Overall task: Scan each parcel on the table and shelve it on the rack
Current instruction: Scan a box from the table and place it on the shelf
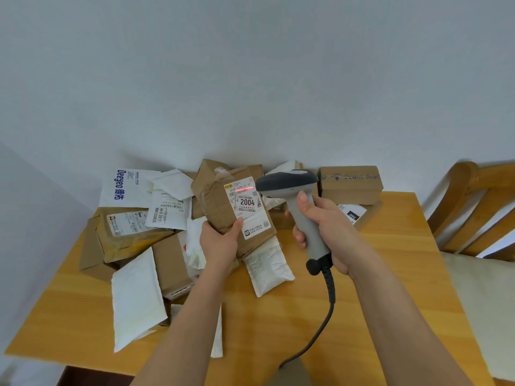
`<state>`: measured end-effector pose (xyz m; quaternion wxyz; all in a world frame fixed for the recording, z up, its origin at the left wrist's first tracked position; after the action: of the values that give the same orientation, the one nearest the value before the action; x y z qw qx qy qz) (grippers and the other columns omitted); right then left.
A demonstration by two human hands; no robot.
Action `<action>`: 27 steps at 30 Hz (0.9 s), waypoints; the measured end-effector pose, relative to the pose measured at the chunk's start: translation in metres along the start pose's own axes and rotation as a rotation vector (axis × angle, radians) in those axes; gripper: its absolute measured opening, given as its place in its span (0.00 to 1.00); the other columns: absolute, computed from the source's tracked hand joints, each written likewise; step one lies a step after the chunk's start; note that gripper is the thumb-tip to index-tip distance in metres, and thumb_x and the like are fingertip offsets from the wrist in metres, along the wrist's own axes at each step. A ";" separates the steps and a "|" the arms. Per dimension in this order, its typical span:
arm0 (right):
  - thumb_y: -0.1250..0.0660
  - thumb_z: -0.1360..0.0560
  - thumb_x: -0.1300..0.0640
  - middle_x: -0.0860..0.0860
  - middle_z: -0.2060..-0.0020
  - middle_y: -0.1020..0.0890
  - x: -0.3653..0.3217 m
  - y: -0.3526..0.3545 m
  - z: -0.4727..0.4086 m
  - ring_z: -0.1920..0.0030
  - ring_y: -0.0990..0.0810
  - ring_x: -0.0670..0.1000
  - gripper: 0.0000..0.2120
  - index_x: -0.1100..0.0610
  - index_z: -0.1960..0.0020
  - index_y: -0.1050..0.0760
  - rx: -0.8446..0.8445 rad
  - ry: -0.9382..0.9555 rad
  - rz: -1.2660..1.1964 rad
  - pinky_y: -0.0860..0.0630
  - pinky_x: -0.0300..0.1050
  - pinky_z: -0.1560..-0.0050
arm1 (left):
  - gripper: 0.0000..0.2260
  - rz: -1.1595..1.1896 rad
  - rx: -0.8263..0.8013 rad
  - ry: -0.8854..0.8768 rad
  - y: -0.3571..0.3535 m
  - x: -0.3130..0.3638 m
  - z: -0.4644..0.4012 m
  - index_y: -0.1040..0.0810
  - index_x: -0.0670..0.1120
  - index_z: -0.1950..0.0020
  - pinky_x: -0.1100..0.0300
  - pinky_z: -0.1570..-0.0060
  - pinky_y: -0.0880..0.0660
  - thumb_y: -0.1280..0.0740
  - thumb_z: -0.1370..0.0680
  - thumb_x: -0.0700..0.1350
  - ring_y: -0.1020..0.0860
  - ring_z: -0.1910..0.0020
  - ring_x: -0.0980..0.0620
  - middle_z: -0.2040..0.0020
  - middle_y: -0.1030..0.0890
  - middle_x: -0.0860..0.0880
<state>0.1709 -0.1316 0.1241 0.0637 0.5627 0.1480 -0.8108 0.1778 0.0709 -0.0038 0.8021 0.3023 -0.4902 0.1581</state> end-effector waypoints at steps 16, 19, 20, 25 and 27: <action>0.40 0.19 0.46 0.54 0.63 0.26 -0.003 0.066 0.086 0.71 0.27 0.47 0.17 0.60 0.44 0.27 -0.221 -0.016 0.095 0.27 0.41 0.70 | 0.32 0.112 0.203 -0.004 0.016 -0.030 0.120 0.27 0.45 0.35 0.47 0.46 0.20 0.20 0.34 0.54 0.20 0.44 0.49 0.41 0.19 0.49; 0.41 0.18 0.47 0.54 0.62 0.26 0.000 0.072 0.111 0.72 0.27 0.46 0.18 0.62 0.41 0.28 -0.258 -0.003 0.110 0.27 0.39 0.72 | 0.30 0.130 0.273 -0.001 0.024 -0.037 0.156 0.27 0.44 0.34 0.48 0.44 0.20 0.21 0.32 0.50 0.21 0.43 0.49 0.40 0.20 0.50; 0.41 0.18 0.47 0.53 0.61 0.26 0.000 0.072 0.119 0.73 0.27 0.46 0.19 0.63 0.41 0.29 -0.269 0.000 0.113 0.27 0.38 0.73 | 0.29 0.117 0.305 -0.007 0.028 -0.040 0.166 0.28 0.43 0.34 0.48 0.43 0.21 0.21 0.31 0.49 0.22 0.42 0.48 0.39 0.21 0.49; 0.41 0.18 0.46 0.53 0.63 0.26 0.002 0.067 0.155 0.74 0.27 0.46 0.20 0.63 0.40 0.29 -0.325 0.029 0.137 0.27 0.38 0.73 | 0.29 0.142 0.352 -0.046 0.051 -0.055 0.208 0.29 0.42 0.33 0.51 0.43 0.21 0.22 0.30 0.48 0.22 0.42 0.49 0.39 0.21 0.49; 0.41 0.18 0.46 0.53 0.61 0.25 0.004 0.059 0.172 0.72 0.27 0.47 0.19 0.63 0.40 0.29 -0.352 0.036 0.139 0.27 0.39 0.72 | 0.27 0.149 0.378 -0.043 0.065 -0.060 0.228 0.29 0.43 0.35 0.53 0.46 0.21 0.22 0.29 0.48 0.22 0.44 0.49 0.41 0.21 0.49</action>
<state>0.0319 -0.2404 0.1660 0.2144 0.5662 0.2494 -0.7558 -0.0435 -0.0220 0.0414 0.7064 0.4136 -0.4900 0.2998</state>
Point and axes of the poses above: each hand's wrist, its own z-axis away from the middle knuckle, its own y-axis out of the back of the hand, x = y × z, the point moved 2 cm from there along -z, towards the middle knuckle
